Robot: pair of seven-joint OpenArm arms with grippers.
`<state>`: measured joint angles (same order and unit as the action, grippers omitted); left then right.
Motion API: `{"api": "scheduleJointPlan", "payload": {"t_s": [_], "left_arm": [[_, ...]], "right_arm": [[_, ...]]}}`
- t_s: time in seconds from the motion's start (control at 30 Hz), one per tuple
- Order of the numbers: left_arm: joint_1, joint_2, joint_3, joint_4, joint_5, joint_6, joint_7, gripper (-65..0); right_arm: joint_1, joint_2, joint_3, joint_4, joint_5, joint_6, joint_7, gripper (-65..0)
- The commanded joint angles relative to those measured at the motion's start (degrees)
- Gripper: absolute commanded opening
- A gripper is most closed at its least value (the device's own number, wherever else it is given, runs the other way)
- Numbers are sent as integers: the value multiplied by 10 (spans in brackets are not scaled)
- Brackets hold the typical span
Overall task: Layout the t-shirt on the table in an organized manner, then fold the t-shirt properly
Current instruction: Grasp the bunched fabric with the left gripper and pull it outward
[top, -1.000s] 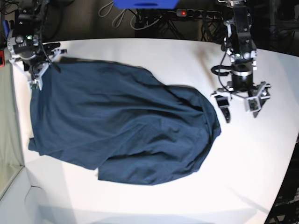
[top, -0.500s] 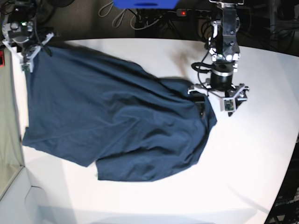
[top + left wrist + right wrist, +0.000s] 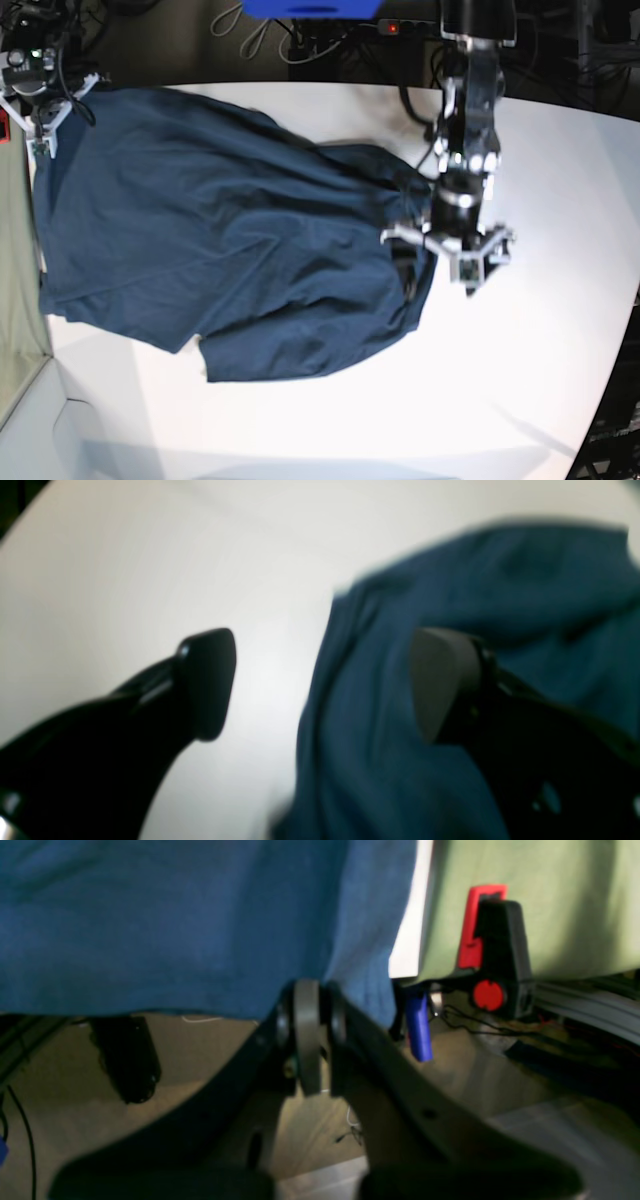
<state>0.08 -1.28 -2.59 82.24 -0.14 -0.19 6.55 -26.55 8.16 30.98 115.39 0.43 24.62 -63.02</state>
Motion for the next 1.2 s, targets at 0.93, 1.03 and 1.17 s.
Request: {"api": "scheduleJointPlan", "payload": {"t_s": [0.93, 1.03, 1.17], "left_arm": [[-283, 40, 11, -471, 1, -1, -25, -560], [-283, 38, 11, -473, 1, 3, -57, -649], [-284, 20, -16, -472, 1, 4, -83, -641]], "right_arm": [[30, 30, 46, -19, -5, 4, 6, -650], [39, 47, 48, -35, -5, 5, 6, -650], [66, 68, 48, -78, -5, 5, 7, -650]]}}
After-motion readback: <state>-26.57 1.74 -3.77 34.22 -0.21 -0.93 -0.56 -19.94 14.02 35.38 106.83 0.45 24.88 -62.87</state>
